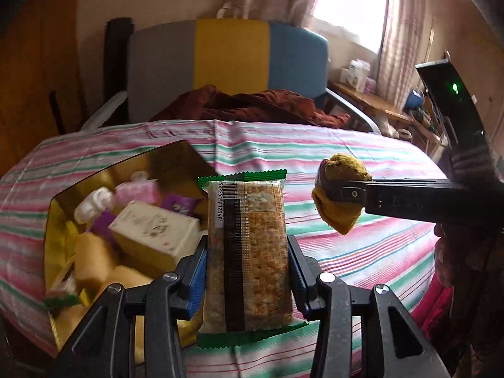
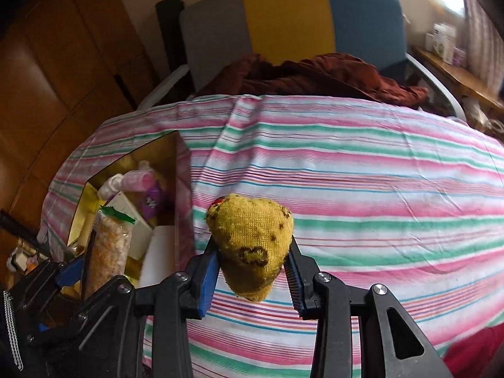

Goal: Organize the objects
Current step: 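Carry the plush to the tray and release it with the right tool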

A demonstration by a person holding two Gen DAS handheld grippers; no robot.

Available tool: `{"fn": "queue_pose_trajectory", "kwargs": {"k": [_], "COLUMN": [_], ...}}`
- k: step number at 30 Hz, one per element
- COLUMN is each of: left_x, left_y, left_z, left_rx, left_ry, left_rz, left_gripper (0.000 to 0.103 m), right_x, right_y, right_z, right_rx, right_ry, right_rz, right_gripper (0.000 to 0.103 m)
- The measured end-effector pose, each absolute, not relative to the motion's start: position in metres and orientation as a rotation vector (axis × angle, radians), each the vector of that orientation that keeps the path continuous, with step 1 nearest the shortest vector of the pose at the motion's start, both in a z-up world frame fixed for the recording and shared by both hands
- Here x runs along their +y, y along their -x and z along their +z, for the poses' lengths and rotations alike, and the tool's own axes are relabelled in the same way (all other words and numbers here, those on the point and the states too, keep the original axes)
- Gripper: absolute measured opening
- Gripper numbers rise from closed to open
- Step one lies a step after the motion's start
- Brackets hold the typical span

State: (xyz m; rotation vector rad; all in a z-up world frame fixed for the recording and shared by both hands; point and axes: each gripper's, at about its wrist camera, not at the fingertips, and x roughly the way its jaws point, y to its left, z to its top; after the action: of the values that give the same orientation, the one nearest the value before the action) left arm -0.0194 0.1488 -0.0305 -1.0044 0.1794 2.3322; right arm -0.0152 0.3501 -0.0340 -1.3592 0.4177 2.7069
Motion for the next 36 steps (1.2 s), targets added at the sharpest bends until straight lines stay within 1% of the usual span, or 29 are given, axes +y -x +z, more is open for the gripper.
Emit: {"fn": "queue_pose_trajectory", "kwargs": {"k": [7,13,18,23,25,27,31,33,36], "left_x": [0.063,0.012,0.004,0.010,0.015,0.020,0.031,0.035,0.039], "left_y": [0.037,0.045,0.043,0.049,0.052,0.054,0.061,0.063,0.065], "left_z": [-0.017,-0.023,-0.029,-0.031,-0.032,-0.032,-0.038,-0.040,-0.045], "left_rx": [0.001,-0.095,-0.123,-0.119,-0.111,-0.094,-0.076,-0.067,-0.049], "left_ry": [1.041,1.105,1.129,1.134,1.128,1.123,1.135,1.142,1.160], "left_rz": [2.494,2.588,2.591,2.570,2.562,2.560,2.543,2.538,2.538], "left_gripper": [0.046,0.046,0.046,0.046,0.046,0.046,0.046,0.046,0.046], "right_x": [0.311,0.277,0.255,0.235,0.232,0.235,0.241,0.243,0.246], "right_y": [0.041,0.071,0.099,0.130,0.135,0.134,0.125,0.120,0.115], "right_z": [-0.024,-0.025,-0.028,-0.054,-0.066,-0.071,-0.068,-0.065,-0.061], "right_rx": [0.310,0.205,0.131,0.008,-0.021,0.020,0.090,0.114,0.163], "right_ry": [1.405,1.450,1.486,1.589,1.621,1.630,1.613,1.601,1.590], "right_rz": [2.801,2.857,2.885,2.826,2.789,2.786,2.814,2.820,2.839], "right_gripper": [0.039,0.039,0.039,0.040,0.042,0.043,0.050,0.059,0.063]}}
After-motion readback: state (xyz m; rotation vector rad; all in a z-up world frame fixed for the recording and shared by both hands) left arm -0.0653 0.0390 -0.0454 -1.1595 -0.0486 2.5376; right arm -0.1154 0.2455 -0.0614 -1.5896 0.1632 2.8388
